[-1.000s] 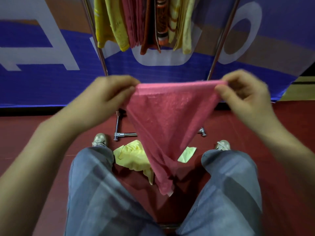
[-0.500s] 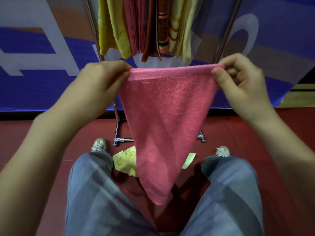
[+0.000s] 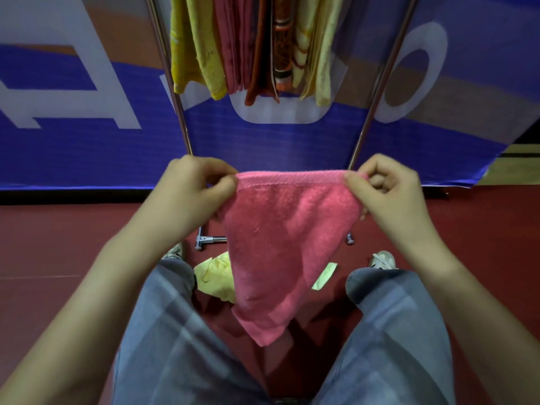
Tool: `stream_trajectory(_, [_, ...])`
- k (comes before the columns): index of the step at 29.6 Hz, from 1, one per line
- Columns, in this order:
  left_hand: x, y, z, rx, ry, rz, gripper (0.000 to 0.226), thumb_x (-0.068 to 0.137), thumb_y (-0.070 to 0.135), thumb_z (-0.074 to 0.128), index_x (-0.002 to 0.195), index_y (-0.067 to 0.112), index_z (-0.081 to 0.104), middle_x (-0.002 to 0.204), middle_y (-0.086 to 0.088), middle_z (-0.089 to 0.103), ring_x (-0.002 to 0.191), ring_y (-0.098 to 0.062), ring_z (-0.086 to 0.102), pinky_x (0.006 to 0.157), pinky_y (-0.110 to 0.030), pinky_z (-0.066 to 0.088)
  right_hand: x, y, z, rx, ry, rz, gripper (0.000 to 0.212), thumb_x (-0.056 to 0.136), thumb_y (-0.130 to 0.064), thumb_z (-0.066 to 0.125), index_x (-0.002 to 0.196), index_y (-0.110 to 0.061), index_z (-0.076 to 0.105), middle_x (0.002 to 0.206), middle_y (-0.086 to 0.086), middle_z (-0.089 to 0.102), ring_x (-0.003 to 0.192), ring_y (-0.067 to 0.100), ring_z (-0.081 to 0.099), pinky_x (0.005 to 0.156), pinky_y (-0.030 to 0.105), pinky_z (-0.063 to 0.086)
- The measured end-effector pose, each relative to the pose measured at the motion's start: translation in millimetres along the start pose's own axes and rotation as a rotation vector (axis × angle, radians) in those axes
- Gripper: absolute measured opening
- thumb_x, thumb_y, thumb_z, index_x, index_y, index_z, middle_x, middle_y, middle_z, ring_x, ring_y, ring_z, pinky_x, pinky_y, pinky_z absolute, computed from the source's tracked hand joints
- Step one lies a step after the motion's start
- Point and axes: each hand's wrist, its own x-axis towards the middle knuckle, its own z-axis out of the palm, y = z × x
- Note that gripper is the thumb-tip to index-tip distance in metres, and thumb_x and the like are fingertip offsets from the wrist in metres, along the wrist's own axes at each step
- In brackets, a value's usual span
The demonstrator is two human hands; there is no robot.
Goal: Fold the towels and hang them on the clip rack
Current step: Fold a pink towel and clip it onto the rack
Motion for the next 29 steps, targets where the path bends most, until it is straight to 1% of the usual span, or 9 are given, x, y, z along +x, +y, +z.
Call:
stream_trajectory(2, [-2.1,-3.6,8.9,-0.065,0.01,-0.072,0.022,0.083,0.004,0.051,0.074,0.014,0.069,0.055,0.007,0.065,0.048,-0.01,0.061,0.054,-0.019,0.052,-4.9,6.7,5.2,0.02,0.032,0.034,0.036,0.081,-0.012,0.065,0.055,-0.017,0.041,0.038,-0.006,0.044,0.039,0.007,0.038,0.039,0.015,0.032])
stream_trajectory(6, [-10.4,-6.7,26.6,-0.209,0.009,-0.16,0.033,0.081,0.001,0.05,0.061,0.021,0.066,0.038,0.008,0.057,0.037,-0.003,0.053,0.041,-0.013,0.046,-19.5,9.5,22.0,0.069,0.024,0.074,0.035,0.072,-0.026,0.066,0.052,-0.02,0.037,0.05,0.002,0.037,0.045,0.006,0.033,0.042,0.016,0.029])
stream_trajectory(12, [-24.2,-3.8,54.4,-0.264,-0.048,-0.154,0.025,0.082,0.003,0.049,0.07,0.011,0.069,0.061,-0.022,0.066,0.049,-0.023,0.064,0.05,-0.031,0.054,-40.6,8.1,56.4,0.171,-0.064,0.105,0.032,0.08,-0.007,0.065,0.055,-0.017,0.047,0.048,-0.011,0.047,0.047,-0.002,0.042,0.05,0.008,0.034])
stream_trajectory(14, [-27.0,-7.8,59.0,-0.322,-0.073,-0.218,0.029,0.084,0.004,0.049,0.069,0.018,0.069,0.062,-0.018,0.067,0.053,-0.026,0.064,0.054,-0.03,0.057,-44.8,8.5,64.0,0.236,-0.106,0.158,0.028,0.08,-0.008,0.064,0.056,-0.019,0.053,0.047,-0.012,0.055,0.046,-0.002,0.048,0.048,0.01,0.04])
stream_trajectory(18, [-32.5,-16.3,65.0,-0.455,-0.141,-0.308,0.033,0.087,0.002,0.048,0.068,0.022,0.066,0.05,0.008,0.062,0.047,-0.001,0.055,0.047,-0.012,0.048,-51.2,10.6,72.2,0.321,-0.221,0.263,0.03,0.084,-0.009,0.059,0.06,-0.026,0.064,0.05,-0.009,0.061,0.046,0.003,0.055,0.049,0.017,0.051])
stream_trajectory(21, [-39.4,-17.4,69.0,-0.524,-0.146,-0.316,0.04,0.091,0.016,0.047,0.053,0.022,0.057,0.04,0.009,0.054,0.044,0.001,0.049,0.048,-0.011,0.046,-55.3,11.1,72.0,0.396,-0.272,0.33,0.027,0.088,-0.03,0.049,0.069,-0.019,0.065,0.052,-0.005,0.063,0.05,0.006,0.058,0.052,0.017,0.052])
stream_trajectory(24, [-47.8,-19.0,70.1,-0.514,-0.181,-0.258,0.029,0.081,0.037,0.058,0.054,0.026,0.061,0.046,0.014,0.06,0.05,0.004,0.052,0.057,-0.013,0.049,-60.6,14.0,67.9,0.514,-0.287,0.37,0.032,0.089,-0.04,0.037,0.083,-0.016,0.058,0.056,0.0,0.064,0.053,0.013,0.061,0.053,0.022,0.053])
stream_trajectory(26, [-52.5,-28.6,71.8,-0.442,-0.223,-0.233,0.014,0.065,0.05,0.072,0.068,0.037,0.067,0.063,0.017,0.07,0.066,0.0,0.064,0.077,-0.024,0.054,-64.7,18.4,66.2,0.559,-0.298,0.385,0.028,0.091,-0.039,0.037,0.091,-0.015,0.052,0.06,0.002,0.064,0.056,0.016,0.062,0.055,0.023,0.054])
stream_trajectory(29, [-57.6,-40.8,71.3,-0.373,-0.264,-0.228,0.029,0.056,0.057,0.055,0.081,0.047,0.067,0.082,0.003,0.074,0.081,-0.016,0.07,0.087,-0.044,0.053,-69.1,28.0,63.2,0.561,-0.367,0.407,0.028,0.092,-0.038,0.034,0.098,-0.017,0.051,0.062,0.004,0.065,0.059,0.017,0.064,0.059,0.025,0.054])
